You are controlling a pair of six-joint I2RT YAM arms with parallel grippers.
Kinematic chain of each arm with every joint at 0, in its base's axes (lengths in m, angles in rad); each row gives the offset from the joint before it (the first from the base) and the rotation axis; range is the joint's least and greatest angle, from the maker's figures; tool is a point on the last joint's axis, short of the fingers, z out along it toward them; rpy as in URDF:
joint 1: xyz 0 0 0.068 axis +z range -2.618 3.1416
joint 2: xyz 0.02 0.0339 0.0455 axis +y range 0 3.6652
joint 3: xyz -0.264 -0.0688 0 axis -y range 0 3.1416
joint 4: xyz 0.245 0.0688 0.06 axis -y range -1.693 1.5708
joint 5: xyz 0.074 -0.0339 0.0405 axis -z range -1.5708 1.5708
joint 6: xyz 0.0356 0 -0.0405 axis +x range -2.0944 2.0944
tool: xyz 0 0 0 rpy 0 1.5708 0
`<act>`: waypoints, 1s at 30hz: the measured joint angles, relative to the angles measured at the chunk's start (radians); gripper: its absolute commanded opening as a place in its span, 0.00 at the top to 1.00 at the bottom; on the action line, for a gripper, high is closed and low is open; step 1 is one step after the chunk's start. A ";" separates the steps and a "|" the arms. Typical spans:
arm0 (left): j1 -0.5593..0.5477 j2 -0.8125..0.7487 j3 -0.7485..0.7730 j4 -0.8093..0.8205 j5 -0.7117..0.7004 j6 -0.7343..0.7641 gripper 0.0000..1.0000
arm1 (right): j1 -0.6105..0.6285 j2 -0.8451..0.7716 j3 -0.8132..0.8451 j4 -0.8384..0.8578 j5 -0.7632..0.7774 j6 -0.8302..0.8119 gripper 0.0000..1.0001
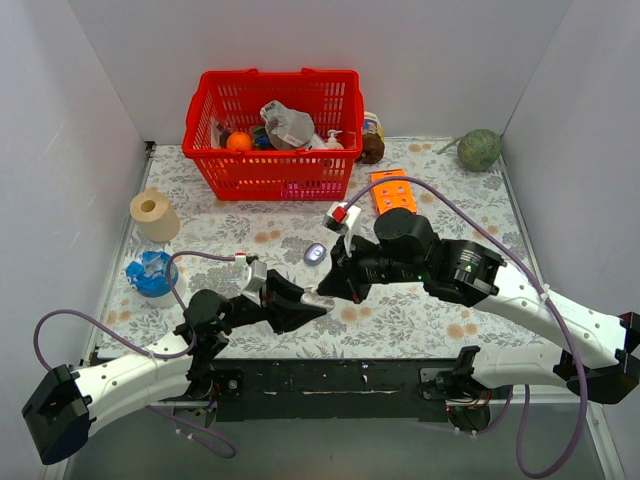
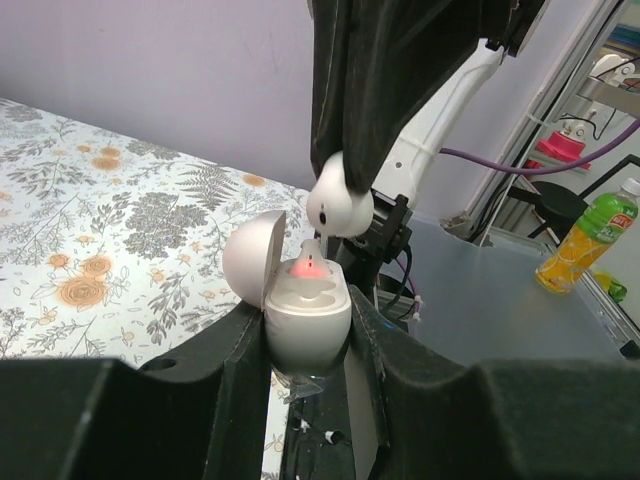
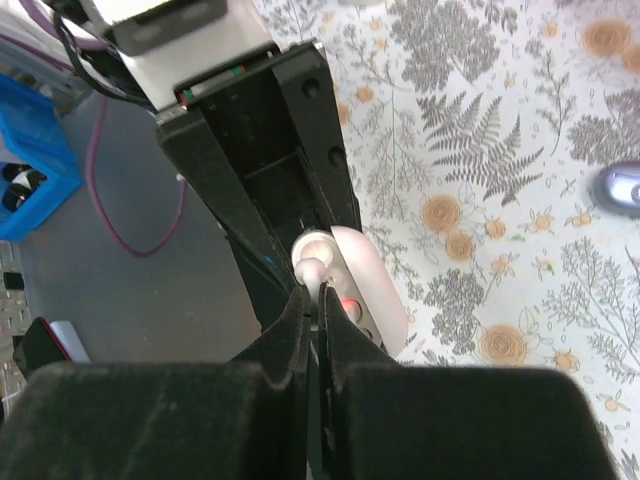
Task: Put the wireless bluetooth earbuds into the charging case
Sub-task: Pick up the earbud from the charging case, then place the earbud in the charging case.
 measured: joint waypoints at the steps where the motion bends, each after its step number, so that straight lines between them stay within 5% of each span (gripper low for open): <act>1: 0.000 0.000 0.000 0.006 0.000 0.000 1.00 | 0.000 -0.007 -0.002 0.017 0.000 0.000 0.99; 12: 0.000 0.022 -0.003 0.091 0.020 -0.004 1.00 | 0.022 -0.062 -0.145 0.220 0.002 -0.012 0.99; 30: 0.000 0.026 -0.021 0.187 0.044 -0.058 1.00 | 0.081 -0.112 -0.197 0.306 0.081 -0.080 0.99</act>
